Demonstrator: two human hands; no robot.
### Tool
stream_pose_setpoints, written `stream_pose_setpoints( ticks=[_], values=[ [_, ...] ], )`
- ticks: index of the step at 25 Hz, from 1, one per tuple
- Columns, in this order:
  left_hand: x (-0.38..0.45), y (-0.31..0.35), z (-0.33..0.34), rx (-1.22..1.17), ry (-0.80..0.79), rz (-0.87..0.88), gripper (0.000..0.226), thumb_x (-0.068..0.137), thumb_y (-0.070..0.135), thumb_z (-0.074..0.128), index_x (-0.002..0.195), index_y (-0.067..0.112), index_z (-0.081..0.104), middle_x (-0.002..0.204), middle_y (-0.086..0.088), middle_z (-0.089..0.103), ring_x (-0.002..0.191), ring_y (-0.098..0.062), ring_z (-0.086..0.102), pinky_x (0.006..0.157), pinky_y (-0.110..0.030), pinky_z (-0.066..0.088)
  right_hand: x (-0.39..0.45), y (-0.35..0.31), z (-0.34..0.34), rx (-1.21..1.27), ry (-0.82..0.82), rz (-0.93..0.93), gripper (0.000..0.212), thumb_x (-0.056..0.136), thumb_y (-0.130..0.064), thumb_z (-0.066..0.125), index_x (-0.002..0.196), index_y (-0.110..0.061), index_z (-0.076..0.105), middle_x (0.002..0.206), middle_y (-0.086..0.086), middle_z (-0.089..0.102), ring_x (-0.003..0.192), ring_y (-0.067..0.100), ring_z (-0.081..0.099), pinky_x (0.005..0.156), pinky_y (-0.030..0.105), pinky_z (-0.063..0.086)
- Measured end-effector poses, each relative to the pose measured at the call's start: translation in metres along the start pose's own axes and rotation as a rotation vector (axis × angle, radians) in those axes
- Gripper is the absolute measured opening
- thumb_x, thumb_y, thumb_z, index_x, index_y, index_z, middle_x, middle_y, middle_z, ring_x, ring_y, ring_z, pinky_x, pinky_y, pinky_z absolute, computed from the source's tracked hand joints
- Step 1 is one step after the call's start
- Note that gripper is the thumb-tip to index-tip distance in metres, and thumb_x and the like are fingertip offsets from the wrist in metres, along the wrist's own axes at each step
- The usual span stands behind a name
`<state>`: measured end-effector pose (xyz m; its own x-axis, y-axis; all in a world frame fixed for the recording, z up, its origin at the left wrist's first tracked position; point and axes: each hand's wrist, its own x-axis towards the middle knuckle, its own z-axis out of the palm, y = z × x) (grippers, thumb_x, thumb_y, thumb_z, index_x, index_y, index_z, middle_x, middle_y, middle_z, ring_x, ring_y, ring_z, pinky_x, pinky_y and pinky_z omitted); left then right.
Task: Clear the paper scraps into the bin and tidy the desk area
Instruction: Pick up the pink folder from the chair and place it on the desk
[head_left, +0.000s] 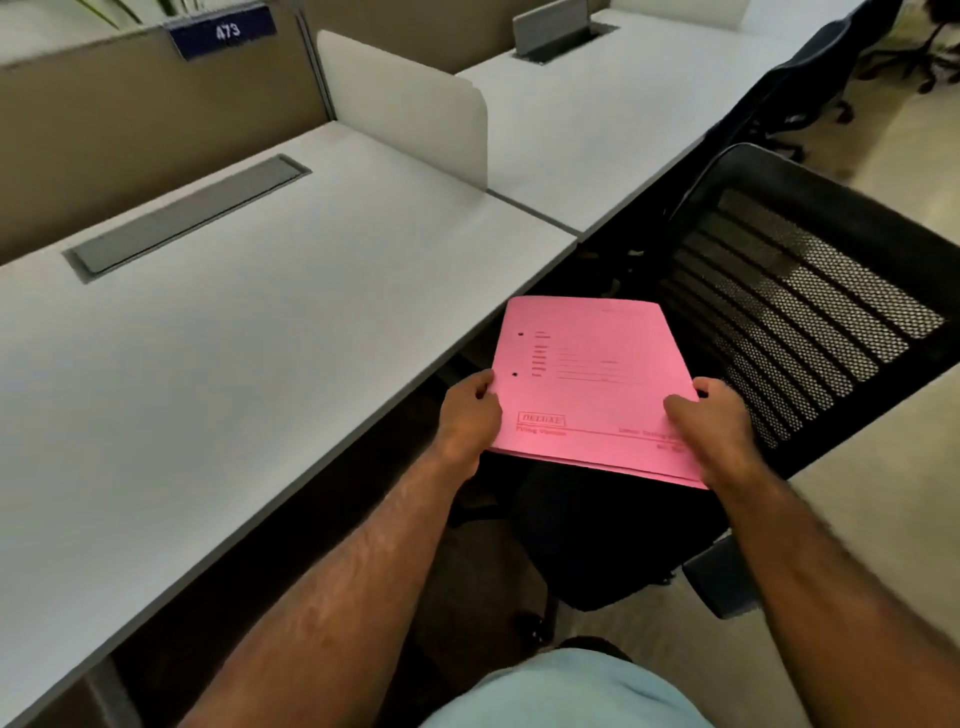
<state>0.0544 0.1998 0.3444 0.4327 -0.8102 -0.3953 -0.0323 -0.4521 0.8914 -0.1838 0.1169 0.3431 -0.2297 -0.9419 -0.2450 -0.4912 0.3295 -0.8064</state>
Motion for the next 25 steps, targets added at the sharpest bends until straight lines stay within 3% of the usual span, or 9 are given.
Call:
stream_pose_setpoints(
  ticks=[3,5,10,12,14,16,19,21,25],
  values=[
    [-0.007,0.008,-0.025,-0.021,0.019,0.081,0.042,0.099,0.02,0.042,0.14,0.024,0.044,0.105,0.011,0.064,0.077,-0.004,0.067,0.054,-0.015,0.051,-0.02,-0.016,0.004,0.019,0.001,-0.025,0.055,0.077,-0.02,0.057,0.131,-0.017,0.049,0.102,0.006,0.066,0.076,0.023,0.067,0.071,0.04,0.059],
    [-0.009,0.014,-0.05,-0.046,0.057,0.143,0.04,0.099,0.021,0.043,0.14,0.025,0.045,0.108,0.01,0.065,0.076,-0.002,0.068,0.057,-0.016,0.052,-0.031,-0.034,0.017,0.05,-0.008,-0.069,0.056,0.077,-0.019,0.057,0.132,-0.017,0.047,0.104,0.006,0.066,0.075,0.021,0.068,0.069,0.037,0.058],
    [-0.011,0.012,-0.134,-0.048,0.231,0.199,0.042,0.1,0.025,0.043,0.142,0.027,0.042,0.135,0.003,0.055,0.108,-0.017,0.061,0.077,-0.027,0.054,-0.062,-0.09,0.083,0.131,-0.151,-0.174,0.056,0.08,-0.012,0.056,0.134,-0.018,0.044,0.113,0.004,0.065,0.087,0.023,0.069,0.077,0.042,0.06],
    [-0.016,0.004,-0.17,-0.067,0.284,0.226,0.035,0.1,0.027,0.043,0.134,0.032,0.048,0.12,0.01,0.062,0.101,-0.014,0.063,0.074,-0.029,0.054,-0.076,-0.11,0.116,0.159,-0.231,-0.208,0.056,0.081,-0.009,0.056,0.135,-0.017,0.043,0.116,0.006,0.065,0.089,0.024,0.069,0.077,0.042,0.061],
    [-0.025,-0.006,-0.209,-0.079,0.348,0.236,0.025,0.099,0.028,0.044,0.11,0.048,0.055,0.096,0.024,0.063,0.088,-0.008,0.064,0.061,-0.02,0.051,-0.095,-0.13,0.15,0.177,-0.333,-0.233,0.058,0.084,-0.007,0.057,0.138,-0.018,0.04,0.12,0.004,0.063,0.085,0.02,0.069,0.066,0.034,0.061],
    [-0.033,-0.017,-0.246,-0.118,0.433,0.212,0.033,0.099,0.025,0.046,0.089,0.056,0.053,0.082,0.03,0.061,0.08,-0.003,0.064,0.053,-0.012,0.048,-0.116,-0.149,0.183,0.166,-0.44,-0.254,0.06,0.087,-0.009,0.057,0.141,-0.02,0.035,0.126,0.004,0.06,0.083,0.017,0.069,0.059,0.027,0.058],
    [-0.038,-0.039,-0.291,-0.187,0.559,0.17,0.043,0.098,0.017,0.046,0.081,0.055,0.056,0.076,0.033,0.062,0.077,0.001,0.063,0.052,-0.01,0.047,-0.142,-0.169,0.228,0.074,-0.55,-0.34,0.062,0.086,-0.01,0.055,0.143,-0.022,0.033,0.136,0.006,0.056,0.093,0.02,0.067,0.073,0.032,0.059],
    [-0.04,-0.053,-0.315,-0.221,0.638,0.165,0.046,0.097,0.01,0.044,0.087,0.051,0.061,0.077,0.035,0.063,0.078,0.004,0.062,0.053,-0.008,0.047,-0.154,-0.18,0.255,0.041,-0.6,-0.406,0.065,0.082,-0.007,0.054,0.143,-0.02,0.034,0.137,0.008,0.056,0.101,0.022,0.064,0.085,0.037,0.057],
    [-0.029,-0.082,-0.362,-0.309,0.823,0.121,0.042,0.094,0.005,0.045,0.131,0.023,0.057,0.105,0.017,0.063,0.081,0.01,0.059,0.052,-0.002,0.044,-0.167,-0.21,0.32,0.003,-0.711,-0.505,0.066,0.08,-0.004,0.054,0.142,-0.02,0.038,0.13,0.009,0.061,0.101,0.022,0.063,0.092,0.041,0.054]
  ],
)
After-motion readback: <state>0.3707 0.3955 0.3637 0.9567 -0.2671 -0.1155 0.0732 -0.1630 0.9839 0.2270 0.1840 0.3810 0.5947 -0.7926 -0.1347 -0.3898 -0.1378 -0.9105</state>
